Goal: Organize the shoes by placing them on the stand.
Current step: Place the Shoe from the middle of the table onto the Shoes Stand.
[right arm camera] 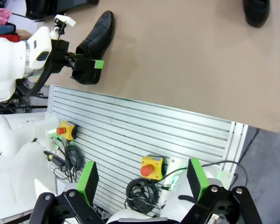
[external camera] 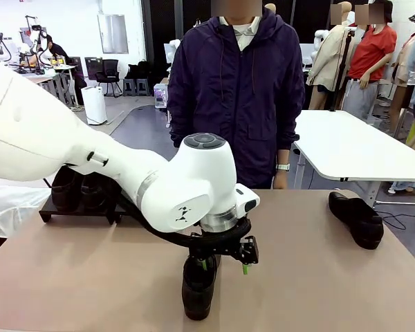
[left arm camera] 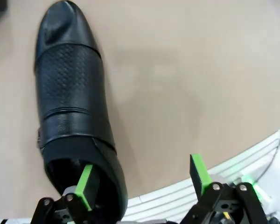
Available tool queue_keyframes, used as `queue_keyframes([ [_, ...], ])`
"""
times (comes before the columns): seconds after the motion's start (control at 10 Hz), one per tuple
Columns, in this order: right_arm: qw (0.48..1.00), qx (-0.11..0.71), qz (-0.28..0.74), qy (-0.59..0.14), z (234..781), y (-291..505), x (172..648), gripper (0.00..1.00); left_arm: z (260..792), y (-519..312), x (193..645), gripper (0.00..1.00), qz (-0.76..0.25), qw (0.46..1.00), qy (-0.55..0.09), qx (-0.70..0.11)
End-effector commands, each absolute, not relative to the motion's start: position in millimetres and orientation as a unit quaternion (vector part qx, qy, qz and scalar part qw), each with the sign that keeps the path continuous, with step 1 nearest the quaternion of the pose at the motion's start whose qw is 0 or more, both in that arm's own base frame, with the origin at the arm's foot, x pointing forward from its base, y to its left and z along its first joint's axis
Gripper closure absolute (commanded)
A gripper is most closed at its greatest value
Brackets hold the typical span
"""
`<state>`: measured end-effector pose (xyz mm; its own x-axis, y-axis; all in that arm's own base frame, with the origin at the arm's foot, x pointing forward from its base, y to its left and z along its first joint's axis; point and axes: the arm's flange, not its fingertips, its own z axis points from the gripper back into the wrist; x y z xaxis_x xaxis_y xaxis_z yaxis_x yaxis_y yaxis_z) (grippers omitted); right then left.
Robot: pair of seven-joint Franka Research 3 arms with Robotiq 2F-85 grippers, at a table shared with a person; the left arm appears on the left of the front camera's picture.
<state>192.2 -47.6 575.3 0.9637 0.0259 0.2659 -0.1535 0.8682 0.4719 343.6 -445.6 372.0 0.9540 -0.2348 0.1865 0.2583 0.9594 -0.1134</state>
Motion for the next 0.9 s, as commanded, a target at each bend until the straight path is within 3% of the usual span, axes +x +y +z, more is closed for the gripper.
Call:
queue_keyframes([
  [0.0, 0.955, 0.259, 0.059, -0.128, 580.0, -47.9, 193.2, 0.0, 376.7, -432.8, 342.4, 0.0, -0.12, 0.983, -0.125, -0.058],
  [0.4, 0.955, 0.259, 0.059, -0.128, 580.0, -47.9, 193.2, 0.0, 351.5, -451.4, 372.1, 0.0, -0.108, 0.989, -0.066, -0.075],
  [0.7, 0.955, 0.259, 0.059, -0.128, 580.0, -47.9, 193.2, 0.0, 335.9, -451.3, 383.3, 0.0, -0.087, 0.993, -0.062, -0.057],
  [0.8, 0.955, 0.259, 0.059, -0.128, 580.0, -47.9, 193.2, 0.0, 336.3, -452.0, 383.0, 0.58, -0.087, 0.992, -0.066, -0.055],
])
